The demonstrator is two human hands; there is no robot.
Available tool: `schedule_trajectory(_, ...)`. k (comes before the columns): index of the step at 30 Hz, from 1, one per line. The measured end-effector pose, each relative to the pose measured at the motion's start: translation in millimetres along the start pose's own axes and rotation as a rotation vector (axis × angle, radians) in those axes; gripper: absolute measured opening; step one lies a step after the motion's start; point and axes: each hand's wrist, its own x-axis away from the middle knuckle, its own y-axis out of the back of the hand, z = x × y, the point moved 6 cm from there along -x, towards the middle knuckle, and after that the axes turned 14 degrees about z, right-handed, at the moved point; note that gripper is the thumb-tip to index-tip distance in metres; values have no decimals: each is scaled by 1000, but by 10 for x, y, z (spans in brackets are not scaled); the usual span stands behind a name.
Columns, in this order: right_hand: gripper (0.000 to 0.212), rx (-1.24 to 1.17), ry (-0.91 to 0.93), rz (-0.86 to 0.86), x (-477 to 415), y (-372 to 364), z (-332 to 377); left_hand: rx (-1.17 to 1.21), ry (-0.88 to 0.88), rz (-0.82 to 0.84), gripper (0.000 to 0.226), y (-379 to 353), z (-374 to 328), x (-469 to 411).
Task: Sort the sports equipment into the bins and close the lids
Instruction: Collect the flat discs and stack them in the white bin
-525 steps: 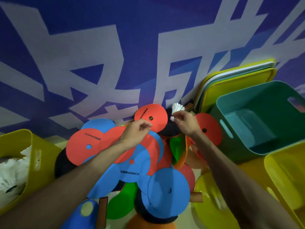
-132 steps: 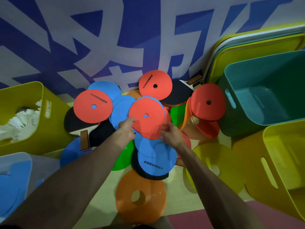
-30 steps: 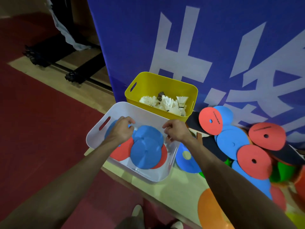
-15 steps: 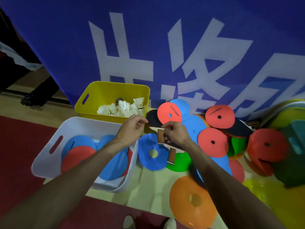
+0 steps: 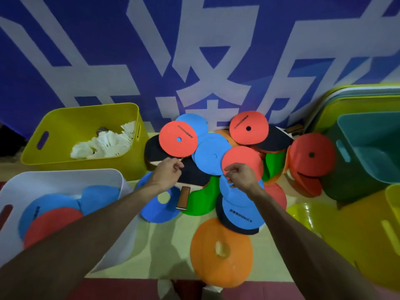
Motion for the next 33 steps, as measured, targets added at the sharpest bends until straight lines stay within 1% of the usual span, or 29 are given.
schedule_trajectory(6,23,-38,-22,37,-158,-45,-92,48,158,-60,23,-13,280,-285)
schedule_trajectory(9,21,-47,-38,25,-240,-10,-143,68,212,-112,32,59,348,-462)
schedule_trajectory(11,20,-57,-47,14,-286,20,-182,11,312,-127,41,116,373,-589)
schedule_trajectory(13,20,-56,-50,8,-323,41,-228,-35,421,-100,43,135,384,-692)
schedule_trajectory(15,18,-58,-55,-7,-354,65,-261,32,503,-82,45,121,413,-791)
schedule_trajectory(17,19,-61,-60,-19,-386,76,-268,130,532,-142,50,118,448,-865)
schedule_trajectory(19,23,-52,-65,-20,-412,66,-258,251,500,-270,57,155,457,-893)
schedule_trajectory(21,24,-35,-74,-18,-436,46,-264,435,424,-363,63,168,447,-903)
schedule_trajectory(23,25,-1,-82,-15,-448,29,-266,634,403,-392,65,131,448,-898)
schedule_trajectory(25,26,71,-89,-12,-462,21,-265,791,380,-374,53,75,446,-905)
schedule_trajectory(27,27,200,-98,-22,-477,24,-263,854,314,-324,30,18,374,-892)
schedule_trajectory(28,30,263,-91,-43,-485,33,-262,874,285,-311,22,-1,319,-858)
schedule_trajectory(31,40,449,-49,-143,-488,44,-239,910,212,-332,21,-33,189,-698)
schedule_trajectory(33,49,575,-56,-189,-497,10,-221,901,184,-327,21,-71,144,-600)
